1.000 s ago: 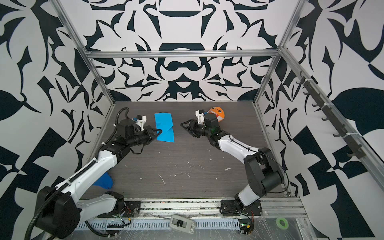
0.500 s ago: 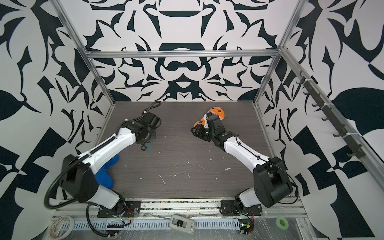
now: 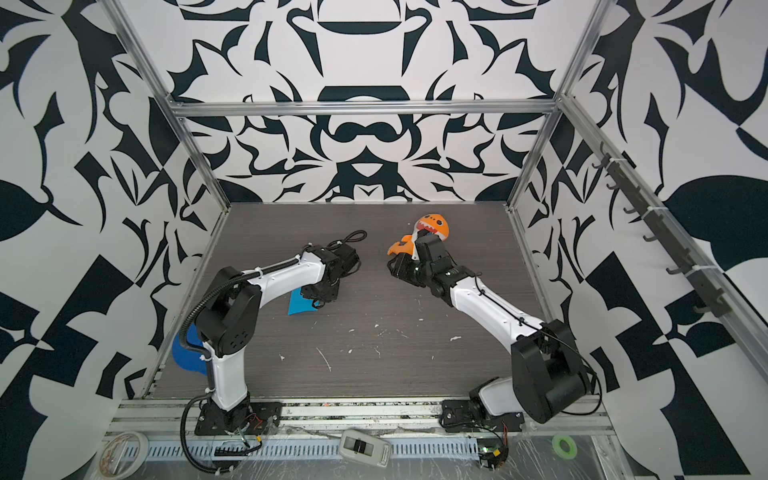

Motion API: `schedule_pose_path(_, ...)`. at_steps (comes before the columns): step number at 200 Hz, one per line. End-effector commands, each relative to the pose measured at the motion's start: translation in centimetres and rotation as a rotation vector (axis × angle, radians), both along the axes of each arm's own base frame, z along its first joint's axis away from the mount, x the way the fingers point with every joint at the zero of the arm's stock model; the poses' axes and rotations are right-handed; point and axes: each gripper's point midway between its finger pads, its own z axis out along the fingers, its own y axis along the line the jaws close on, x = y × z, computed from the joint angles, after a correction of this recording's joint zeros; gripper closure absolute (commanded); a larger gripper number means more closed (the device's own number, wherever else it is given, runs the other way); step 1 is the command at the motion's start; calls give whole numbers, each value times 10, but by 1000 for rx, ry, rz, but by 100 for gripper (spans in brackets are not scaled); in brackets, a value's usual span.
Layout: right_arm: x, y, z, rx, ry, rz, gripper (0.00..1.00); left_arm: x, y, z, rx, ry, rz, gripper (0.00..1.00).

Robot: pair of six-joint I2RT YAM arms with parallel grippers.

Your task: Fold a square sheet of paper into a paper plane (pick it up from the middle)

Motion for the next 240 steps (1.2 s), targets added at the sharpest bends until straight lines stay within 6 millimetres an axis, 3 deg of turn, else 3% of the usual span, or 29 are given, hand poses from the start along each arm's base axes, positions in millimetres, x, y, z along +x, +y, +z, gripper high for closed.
schedule_pose_path(1,1,-1,5,-28,-25,12,50,-5,-27,18,-236,0,-12,45)
schedule_pose_path(15,0,6,2,-33,-17,41,49,-2,-37,33,-397,-28,-9,37)
schedule_pose_path(33,-1,23,-1,-61,-14,83,49,-1,-29,50,-555,-61,35,27)
schedule_pose_path(72,-18,102,-18,-83,13,239,49,-1,46,59,-722,-167,281,8)
schedule_pose_path(104,-35,178,-33,-51,43,360,49,-16,100,59,-779,-256,448,3)
schedule_pose_path(124,-43,217,-45,-39,72,415,49,-25,119,57,-826,-288,528,0)
schedule_pose_path(150,-51,254,-60,-18,110,476,52,-33,128,52,-866,-291,575,0)
schedule_pose_path(190,-50,271,-79,-19,151,489,56,-37,127,49,-878,-284,573,1)
schedule_pose_path(240,-56,252,-112,-132,209,510,58,-35,121,46,-908,-259,564,1)
